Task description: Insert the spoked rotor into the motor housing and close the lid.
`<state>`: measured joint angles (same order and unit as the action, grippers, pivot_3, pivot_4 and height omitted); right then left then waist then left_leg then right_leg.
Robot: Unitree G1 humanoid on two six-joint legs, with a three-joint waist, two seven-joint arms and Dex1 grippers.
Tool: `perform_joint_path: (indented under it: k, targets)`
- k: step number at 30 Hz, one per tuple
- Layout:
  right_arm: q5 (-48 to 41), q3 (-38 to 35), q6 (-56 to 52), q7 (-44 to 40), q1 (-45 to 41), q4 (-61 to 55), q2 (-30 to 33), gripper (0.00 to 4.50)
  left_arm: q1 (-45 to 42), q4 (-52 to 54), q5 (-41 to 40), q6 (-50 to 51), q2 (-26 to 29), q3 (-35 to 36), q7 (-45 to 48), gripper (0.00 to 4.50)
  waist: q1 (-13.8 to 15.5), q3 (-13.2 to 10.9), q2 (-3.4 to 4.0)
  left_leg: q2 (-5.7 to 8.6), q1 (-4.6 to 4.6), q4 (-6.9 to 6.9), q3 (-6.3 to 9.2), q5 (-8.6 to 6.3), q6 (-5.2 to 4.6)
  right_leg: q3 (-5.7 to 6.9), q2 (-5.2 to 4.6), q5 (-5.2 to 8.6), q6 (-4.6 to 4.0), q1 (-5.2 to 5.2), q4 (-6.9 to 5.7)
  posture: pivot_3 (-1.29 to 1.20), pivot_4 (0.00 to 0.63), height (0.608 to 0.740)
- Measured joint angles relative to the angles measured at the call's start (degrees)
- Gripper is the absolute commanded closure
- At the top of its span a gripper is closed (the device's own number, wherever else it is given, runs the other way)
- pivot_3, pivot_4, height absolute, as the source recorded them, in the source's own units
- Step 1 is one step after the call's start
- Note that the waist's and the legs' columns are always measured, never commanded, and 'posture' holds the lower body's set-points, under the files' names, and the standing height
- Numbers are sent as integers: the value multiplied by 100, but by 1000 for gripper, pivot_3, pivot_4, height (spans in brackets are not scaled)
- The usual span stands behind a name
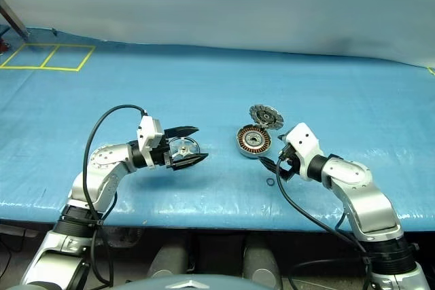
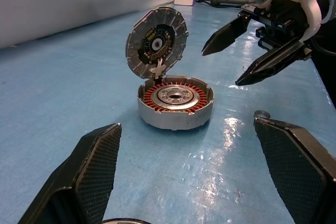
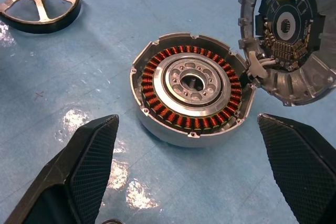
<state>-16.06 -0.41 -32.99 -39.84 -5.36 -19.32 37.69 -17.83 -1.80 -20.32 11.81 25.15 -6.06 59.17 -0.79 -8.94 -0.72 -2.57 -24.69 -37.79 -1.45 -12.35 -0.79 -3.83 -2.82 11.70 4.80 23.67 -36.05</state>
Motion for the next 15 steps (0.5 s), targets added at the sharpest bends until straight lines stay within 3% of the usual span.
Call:
perform_joint_path:
  k: [9,15]
  targets:
    - [171,315,0,-202,-188,115,201,32,11,1,10,-22,-39,-7,-47,59,-2,0,0,0,0,-1,-1,0,0,0,0,0,0,1,0,0,150,740]
    - [895,1396,88,-888,-1282,523,746,32,20,-7,163,-148,-97,-27,-165,59,-42,0,0,-1,1,-3,-1,0,0,1,1,-1,-1,1,-1,0,150,740]
